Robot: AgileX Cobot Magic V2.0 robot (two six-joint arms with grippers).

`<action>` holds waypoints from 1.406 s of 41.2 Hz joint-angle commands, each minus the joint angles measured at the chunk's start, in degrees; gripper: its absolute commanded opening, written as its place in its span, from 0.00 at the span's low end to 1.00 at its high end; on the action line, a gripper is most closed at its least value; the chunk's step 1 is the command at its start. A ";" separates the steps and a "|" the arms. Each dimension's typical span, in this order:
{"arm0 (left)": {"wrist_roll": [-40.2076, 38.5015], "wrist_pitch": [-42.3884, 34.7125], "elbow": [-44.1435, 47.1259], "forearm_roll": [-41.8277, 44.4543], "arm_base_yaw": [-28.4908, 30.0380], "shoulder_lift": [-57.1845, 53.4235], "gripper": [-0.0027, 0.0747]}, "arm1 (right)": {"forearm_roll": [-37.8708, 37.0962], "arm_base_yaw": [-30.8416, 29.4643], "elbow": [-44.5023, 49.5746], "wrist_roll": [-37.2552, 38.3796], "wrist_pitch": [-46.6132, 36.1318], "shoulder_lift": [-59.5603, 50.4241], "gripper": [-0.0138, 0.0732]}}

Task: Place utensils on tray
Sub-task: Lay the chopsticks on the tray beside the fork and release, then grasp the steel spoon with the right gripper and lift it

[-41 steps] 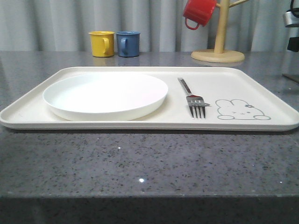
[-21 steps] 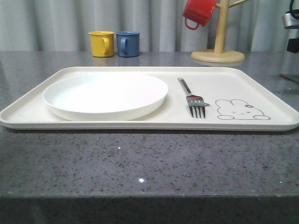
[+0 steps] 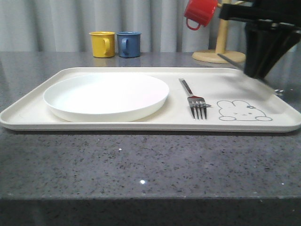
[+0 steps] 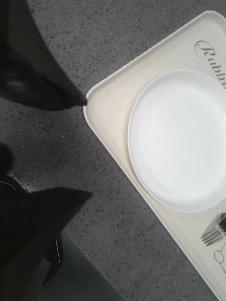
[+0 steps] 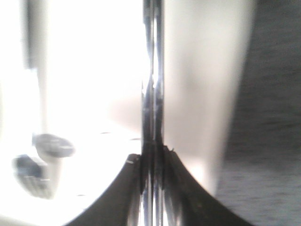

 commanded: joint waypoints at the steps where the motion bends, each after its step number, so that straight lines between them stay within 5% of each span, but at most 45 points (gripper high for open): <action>1: -0.29 -3.26 -1.42 0.24 -0.42 -0.23 0.50 | 0.74 3.38 -1.42 6.70 -1.04 -1.07 0.17; 15: -0.29 -3.26 -1.42 0.24 -0.42 -0.23 0.50 | 1.85 5.08 -1.42 12.71 -3.69 3.18 0.19; 26: -0.29 -3.26 -1.42 0.24 -0.42 -0.23 0.50 | 0.94 5.08 -1.42 11.53 -4.91 0.76 0.55; 37: -0.29 -3.26 -1.42 0.24 -0.42 -0.23 0.50 | -13.59 4.29 -1.11 6.49 0.78 -9.46 0.55; 43: -0.29 -3.26 -1.42 0.24 -0.42 -0.23 0.50 | -21.35 -1.41 -0.60 3.81 5.02 -12.11 0.55; 58: -0.29 -3.26 -1.42 0.24 -0.42 -0.23 0.50 | -17.03 -19.41 -0.60 -9.28 6.05 -9.09 0.55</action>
